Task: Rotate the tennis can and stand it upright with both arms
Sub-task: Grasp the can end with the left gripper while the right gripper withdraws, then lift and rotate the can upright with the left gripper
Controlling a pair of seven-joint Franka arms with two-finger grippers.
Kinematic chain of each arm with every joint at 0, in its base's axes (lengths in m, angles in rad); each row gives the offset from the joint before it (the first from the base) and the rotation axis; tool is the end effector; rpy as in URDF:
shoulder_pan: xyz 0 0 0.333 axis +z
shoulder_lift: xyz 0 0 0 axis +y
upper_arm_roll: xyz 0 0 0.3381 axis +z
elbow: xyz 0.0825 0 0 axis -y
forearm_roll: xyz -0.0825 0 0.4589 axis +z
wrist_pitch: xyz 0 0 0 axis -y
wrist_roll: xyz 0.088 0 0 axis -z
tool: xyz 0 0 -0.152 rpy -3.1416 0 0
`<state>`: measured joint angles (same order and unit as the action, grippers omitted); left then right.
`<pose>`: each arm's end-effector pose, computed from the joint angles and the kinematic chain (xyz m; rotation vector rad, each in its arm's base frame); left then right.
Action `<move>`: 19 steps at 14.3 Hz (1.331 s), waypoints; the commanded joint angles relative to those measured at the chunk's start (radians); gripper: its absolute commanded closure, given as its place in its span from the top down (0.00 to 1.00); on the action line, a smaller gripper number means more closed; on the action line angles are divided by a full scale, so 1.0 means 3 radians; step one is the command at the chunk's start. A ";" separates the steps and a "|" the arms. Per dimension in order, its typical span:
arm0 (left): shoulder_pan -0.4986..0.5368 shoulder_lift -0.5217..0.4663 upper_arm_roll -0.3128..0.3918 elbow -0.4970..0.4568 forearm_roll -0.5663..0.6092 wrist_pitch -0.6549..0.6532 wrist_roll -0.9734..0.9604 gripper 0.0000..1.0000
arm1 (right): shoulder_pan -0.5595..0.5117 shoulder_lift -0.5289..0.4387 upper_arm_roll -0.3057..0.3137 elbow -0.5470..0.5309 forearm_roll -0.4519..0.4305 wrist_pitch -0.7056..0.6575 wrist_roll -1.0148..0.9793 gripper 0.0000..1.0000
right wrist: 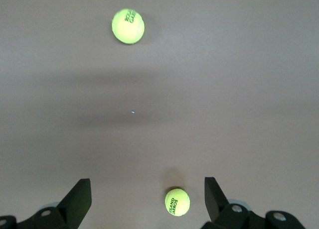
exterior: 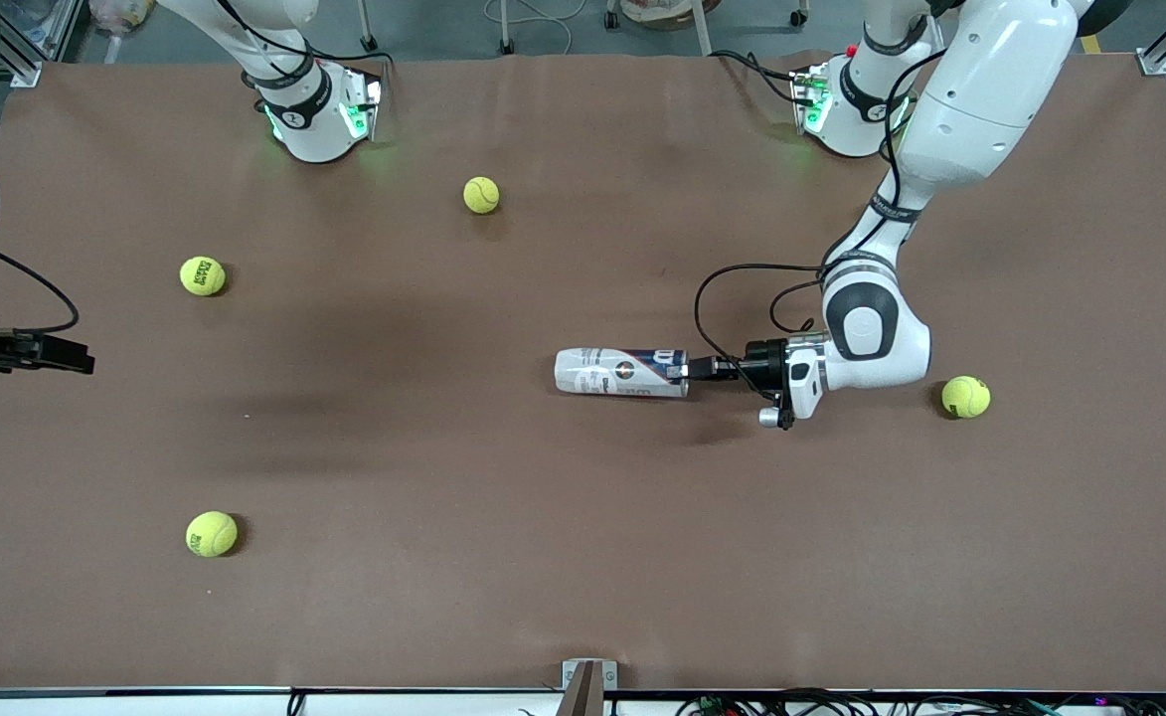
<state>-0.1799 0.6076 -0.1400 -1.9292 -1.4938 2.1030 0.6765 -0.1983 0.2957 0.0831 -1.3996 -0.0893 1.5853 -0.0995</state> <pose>0.6129 -0.2948 0.1140 1.9605 0.1824 -0.1693 0.7066 -0.1019 0.4974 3.0837 -0.0182 -0.1780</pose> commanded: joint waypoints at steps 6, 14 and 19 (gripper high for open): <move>-0.0004 -0.0373 0.0007 0.0626 0.1326 0.0005 -0.1879 0.00 | 0.0017 -0.0050 0.0096 0.0339 0.0001 -0.0431 -0.0001 1.00; -0.0494 -0.0507 -0.0029 0.1433 0.3494 -0.0172 -0.4047 0.00 | 0.0032 -0.0183 0.0096 0.0334 0.0210 -0.0672 -0.0021 1.00; -0.1250 -0.0247 0.0017 0.1940 0.4926 -0.0485 -0.5244 0.00 | 0.0333 -0.0234 -0.0057 0.0339 0.0175 -0.0591 -0.0072 1.00</move>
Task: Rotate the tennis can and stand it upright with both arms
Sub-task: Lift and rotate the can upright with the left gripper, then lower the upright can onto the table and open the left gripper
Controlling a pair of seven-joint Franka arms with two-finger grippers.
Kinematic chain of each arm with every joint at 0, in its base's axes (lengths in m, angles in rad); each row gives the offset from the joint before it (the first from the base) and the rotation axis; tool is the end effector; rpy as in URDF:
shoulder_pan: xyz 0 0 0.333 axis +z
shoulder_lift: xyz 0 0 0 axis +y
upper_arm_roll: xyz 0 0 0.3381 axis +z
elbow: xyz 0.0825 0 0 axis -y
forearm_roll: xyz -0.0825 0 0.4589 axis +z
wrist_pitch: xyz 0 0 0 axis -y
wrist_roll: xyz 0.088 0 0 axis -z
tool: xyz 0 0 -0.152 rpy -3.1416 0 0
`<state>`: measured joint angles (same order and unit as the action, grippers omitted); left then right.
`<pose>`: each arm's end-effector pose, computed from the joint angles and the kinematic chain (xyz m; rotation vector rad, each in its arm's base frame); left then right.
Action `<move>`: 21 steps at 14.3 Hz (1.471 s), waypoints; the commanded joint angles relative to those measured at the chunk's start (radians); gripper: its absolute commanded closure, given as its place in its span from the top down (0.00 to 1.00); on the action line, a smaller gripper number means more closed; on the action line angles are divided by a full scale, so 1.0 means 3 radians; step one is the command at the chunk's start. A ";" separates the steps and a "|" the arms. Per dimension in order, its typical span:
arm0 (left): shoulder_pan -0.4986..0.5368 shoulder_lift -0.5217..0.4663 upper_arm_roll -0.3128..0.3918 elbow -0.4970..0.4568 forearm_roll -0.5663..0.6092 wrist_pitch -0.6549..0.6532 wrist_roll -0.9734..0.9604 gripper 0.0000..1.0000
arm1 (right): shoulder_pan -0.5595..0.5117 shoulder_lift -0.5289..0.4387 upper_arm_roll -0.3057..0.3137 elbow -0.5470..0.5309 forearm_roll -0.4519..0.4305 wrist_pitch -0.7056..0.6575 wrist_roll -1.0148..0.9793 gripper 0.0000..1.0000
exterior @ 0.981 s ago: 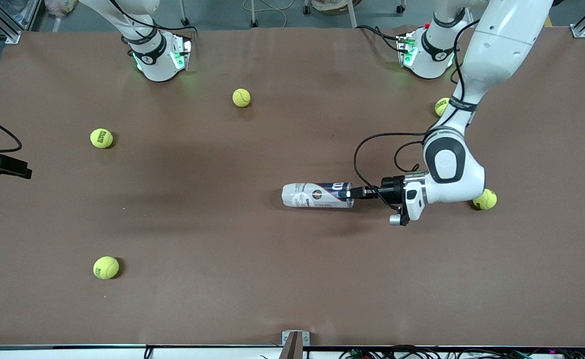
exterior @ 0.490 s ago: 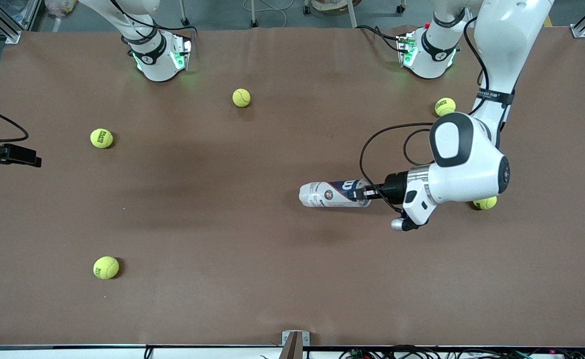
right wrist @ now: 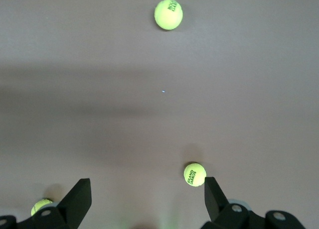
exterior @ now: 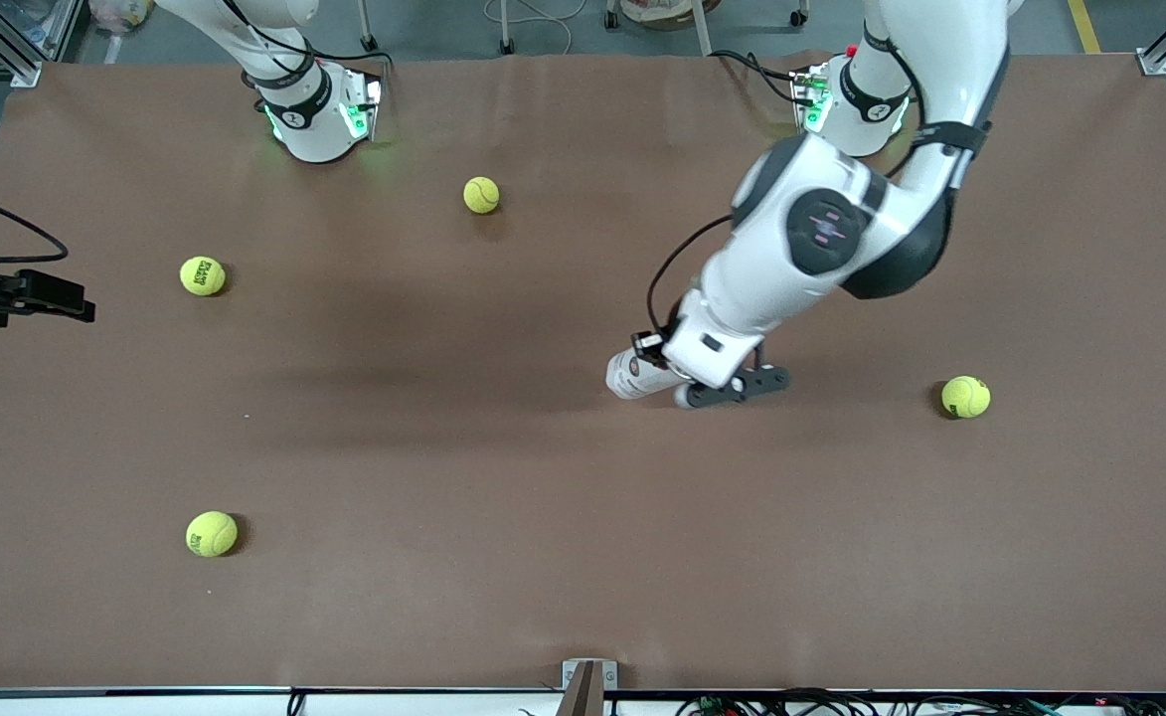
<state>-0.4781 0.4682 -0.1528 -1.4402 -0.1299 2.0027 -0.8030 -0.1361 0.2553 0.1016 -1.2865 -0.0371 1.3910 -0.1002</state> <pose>0.6387 -0.4625 0.3856 2.9126 0.3518 -0.0727 0.6844 -0.0381 0.5723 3.1303 0.0946 -0.2353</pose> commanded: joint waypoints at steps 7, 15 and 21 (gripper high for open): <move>-0.0992 0.0510 0.0324 0.0608 0.0806 -0.0284 -0.0810 0.00 | 0.0336 -0.0451 -0.0553 -0.0466 0.0047 0.0139 -0.0356 1.00; -0.1418 0.0725 0.0566 0.0741 0.0786 -0.0146 -0.0908 0.02 | 0.0479 -0.0856 -0.0702 -0.0825 0.0047 0.0149 -0.0361 1.00; -0.1418 0.0771 0.0561 0.0741 0.0765 -0.0018 -0.0898 0.40 | 0.0479 -0.1009 -0.0702 -0.0850 0.0047 0.0114 -0.0361 1.00</move>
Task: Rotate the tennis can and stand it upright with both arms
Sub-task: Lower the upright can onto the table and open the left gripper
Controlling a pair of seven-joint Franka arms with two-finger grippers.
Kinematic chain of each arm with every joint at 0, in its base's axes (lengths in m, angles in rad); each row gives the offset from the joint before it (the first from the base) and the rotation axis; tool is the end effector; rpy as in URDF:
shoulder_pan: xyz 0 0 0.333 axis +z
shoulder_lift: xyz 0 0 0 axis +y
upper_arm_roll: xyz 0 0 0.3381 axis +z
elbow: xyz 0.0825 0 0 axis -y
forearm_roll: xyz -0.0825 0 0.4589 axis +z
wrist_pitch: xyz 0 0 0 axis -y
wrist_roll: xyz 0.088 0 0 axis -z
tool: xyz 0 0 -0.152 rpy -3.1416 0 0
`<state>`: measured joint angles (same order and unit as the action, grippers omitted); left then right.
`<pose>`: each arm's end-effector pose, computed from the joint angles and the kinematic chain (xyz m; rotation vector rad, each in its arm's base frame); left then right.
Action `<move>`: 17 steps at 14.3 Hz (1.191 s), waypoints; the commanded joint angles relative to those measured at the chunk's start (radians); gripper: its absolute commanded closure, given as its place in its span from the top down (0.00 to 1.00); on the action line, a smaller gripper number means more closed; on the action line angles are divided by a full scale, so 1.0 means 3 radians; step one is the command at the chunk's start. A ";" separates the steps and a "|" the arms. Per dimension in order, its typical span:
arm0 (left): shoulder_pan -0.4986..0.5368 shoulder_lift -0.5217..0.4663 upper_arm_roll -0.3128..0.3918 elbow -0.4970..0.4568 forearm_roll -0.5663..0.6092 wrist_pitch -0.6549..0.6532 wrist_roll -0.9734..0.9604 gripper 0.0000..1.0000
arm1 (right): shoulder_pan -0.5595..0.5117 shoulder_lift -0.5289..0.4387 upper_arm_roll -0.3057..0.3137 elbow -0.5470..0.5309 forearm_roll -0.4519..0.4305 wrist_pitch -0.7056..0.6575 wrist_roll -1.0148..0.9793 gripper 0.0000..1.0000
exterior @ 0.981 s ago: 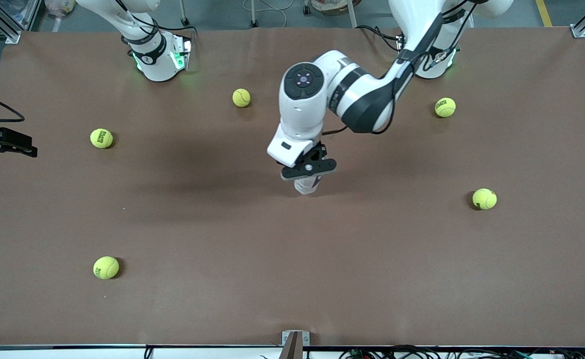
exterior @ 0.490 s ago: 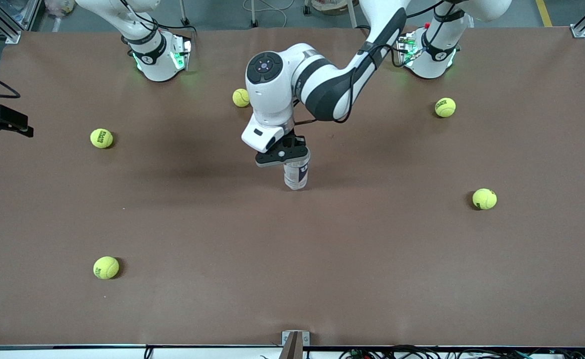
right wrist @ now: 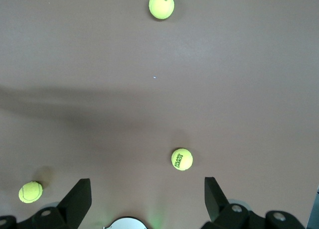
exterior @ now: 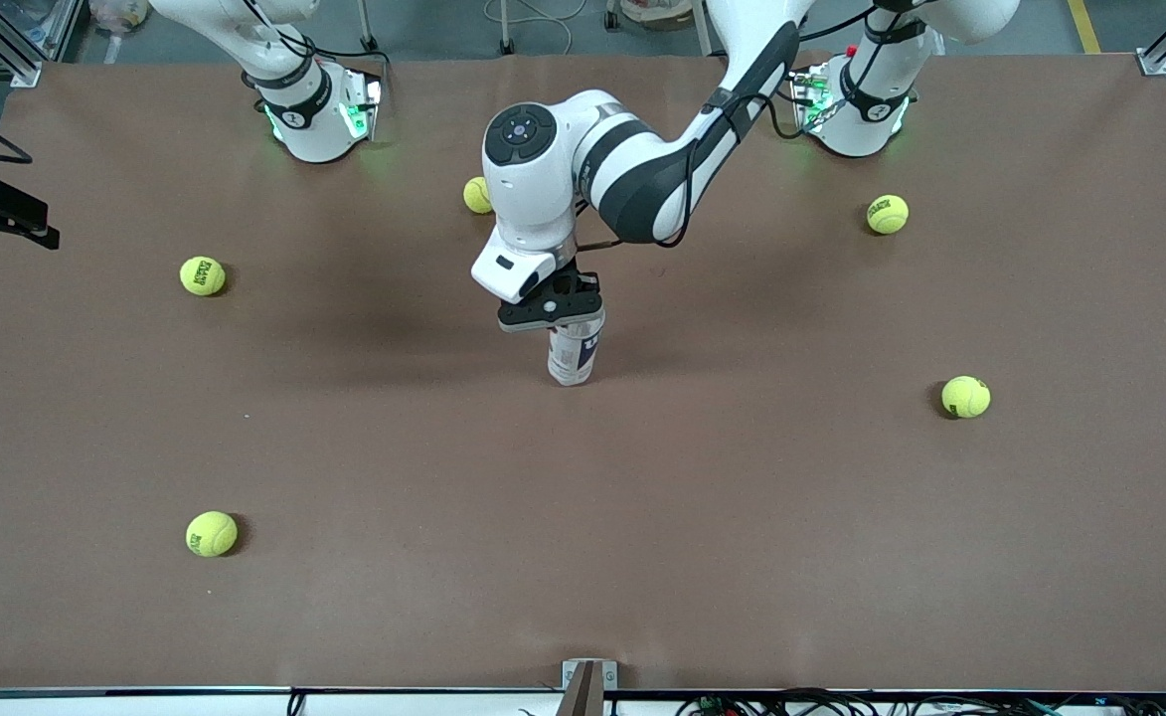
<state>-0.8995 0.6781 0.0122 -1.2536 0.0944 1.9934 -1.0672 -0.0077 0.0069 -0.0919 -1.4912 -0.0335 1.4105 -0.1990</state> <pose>0.5314 -0.6405 0.3139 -3.1269 -0.2206 -0.1775 0.6073 -0.0660 0.6271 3.1143 0.1488 -0.1430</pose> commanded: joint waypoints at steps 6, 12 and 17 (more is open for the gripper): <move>-0.0003 0.0015 0.0000 0.0119 -0.0023 0.0008 -0.0032 0.63 | 0.0046 -0.0202 -0.0036 -0.0163 0.0040 0.0089 -0.0032 1.00; 0.0134 -0.0286 0.0026 0.0108 -0.0028 0.0008 -0.0155 0.82 | 0.0051 -0.0274 -0.0026 -0.0239 0.0086 0.0095 -0.0032 1.00; 0.0701 -0.0710 0.0041 0.0017 -0.0023 -0.0175 0.0161 1.00 | 0.0041 -0.0396 -0.0041 -0.0383 0.0178 0.0176 -0.0027 1.00</move>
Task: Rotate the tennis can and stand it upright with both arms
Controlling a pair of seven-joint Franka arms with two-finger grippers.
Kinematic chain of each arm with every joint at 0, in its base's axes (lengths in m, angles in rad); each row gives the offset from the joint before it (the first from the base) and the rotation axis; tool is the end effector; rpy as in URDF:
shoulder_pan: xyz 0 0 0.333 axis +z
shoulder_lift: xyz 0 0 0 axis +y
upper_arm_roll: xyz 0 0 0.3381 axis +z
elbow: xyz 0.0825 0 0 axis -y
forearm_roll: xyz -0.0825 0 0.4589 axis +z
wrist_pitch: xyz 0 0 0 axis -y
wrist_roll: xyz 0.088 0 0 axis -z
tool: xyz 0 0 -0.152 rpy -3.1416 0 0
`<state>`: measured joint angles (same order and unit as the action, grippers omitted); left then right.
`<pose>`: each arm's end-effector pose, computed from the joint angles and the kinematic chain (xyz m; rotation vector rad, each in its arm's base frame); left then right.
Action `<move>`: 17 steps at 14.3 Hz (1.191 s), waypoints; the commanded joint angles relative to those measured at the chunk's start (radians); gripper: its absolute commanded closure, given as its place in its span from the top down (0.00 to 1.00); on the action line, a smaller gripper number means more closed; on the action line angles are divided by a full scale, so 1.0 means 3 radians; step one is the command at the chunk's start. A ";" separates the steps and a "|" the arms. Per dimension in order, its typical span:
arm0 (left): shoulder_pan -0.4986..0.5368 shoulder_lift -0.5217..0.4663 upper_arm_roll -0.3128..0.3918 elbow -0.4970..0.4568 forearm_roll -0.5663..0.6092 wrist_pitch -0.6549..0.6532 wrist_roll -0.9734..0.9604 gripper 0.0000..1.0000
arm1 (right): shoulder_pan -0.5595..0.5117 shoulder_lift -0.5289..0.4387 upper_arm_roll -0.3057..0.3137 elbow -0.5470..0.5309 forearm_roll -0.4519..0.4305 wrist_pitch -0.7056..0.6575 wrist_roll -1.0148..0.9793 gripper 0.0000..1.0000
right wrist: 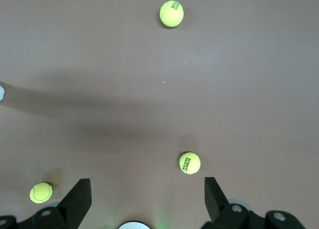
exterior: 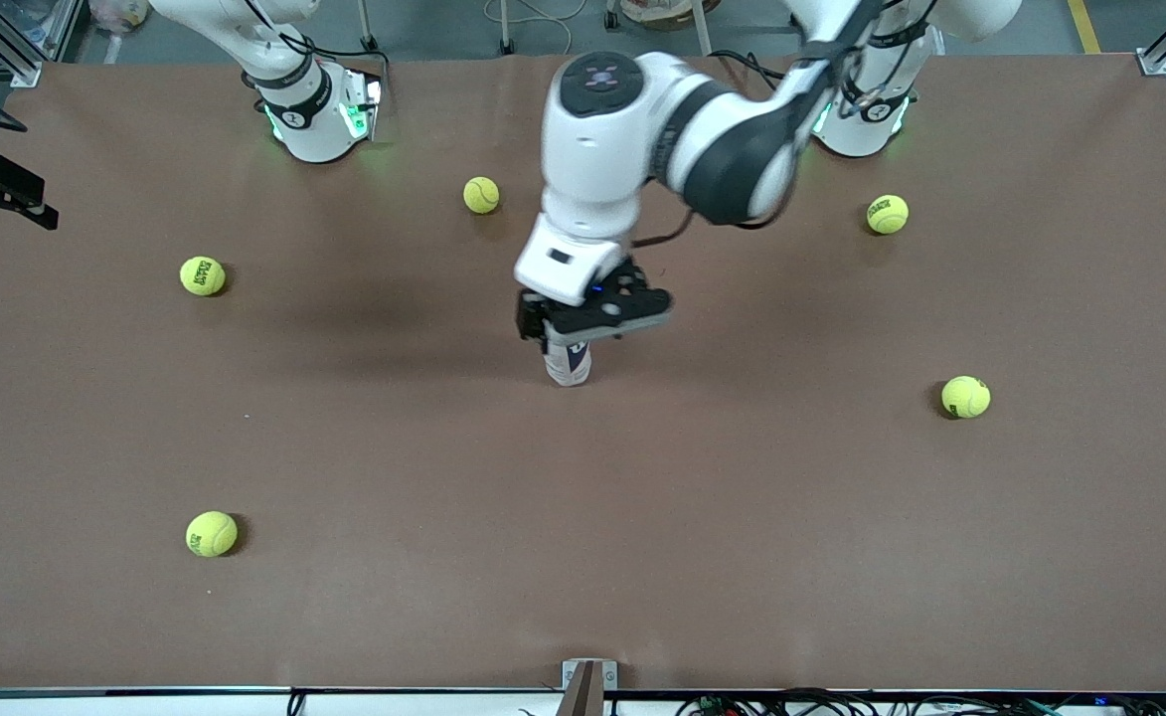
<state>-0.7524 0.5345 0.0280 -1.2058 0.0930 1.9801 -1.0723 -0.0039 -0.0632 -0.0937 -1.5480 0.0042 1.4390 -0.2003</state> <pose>0.6255 -0.5473 0.4598 2.9612 0.4711 0.3468 0.5892 -0.0587 0.6412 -3.1199 -0.1616 0.0689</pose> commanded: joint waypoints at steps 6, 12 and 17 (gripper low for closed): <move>0.1019 -0.0554 -0.0032 -0.0168 -0.0024 -0.0734 0.1240 1.00 | 0.0028 -0.0168 -0.0035 -0.0188 0.0058 0.0041 0.0039 1.00; 0.1929 -0.1147 -0.0037 -0.0592 -0.0417 -0.0945 0.2555 1.00 | 0.0034 -0.0158 -0.0035 -0.0168 0.0053 0.0010 0.0064 1.00; 0.2283 -0.1434 -0.0027 -0.0644 -0.0484 -0.1221 0.2884 1.00 | 0.0008 -0.0122 -0.0046 -0.0071 -0.0004 0.0010 0.0044 1.00</move>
<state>-0.0866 0.1564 0.0280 -1.3588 -0.0409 1.6274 -0.2180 -0.0040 -0.0805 -0.0999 -1.5642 0.0119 1.4389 -0.1900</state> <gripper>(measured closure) 0.000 0.000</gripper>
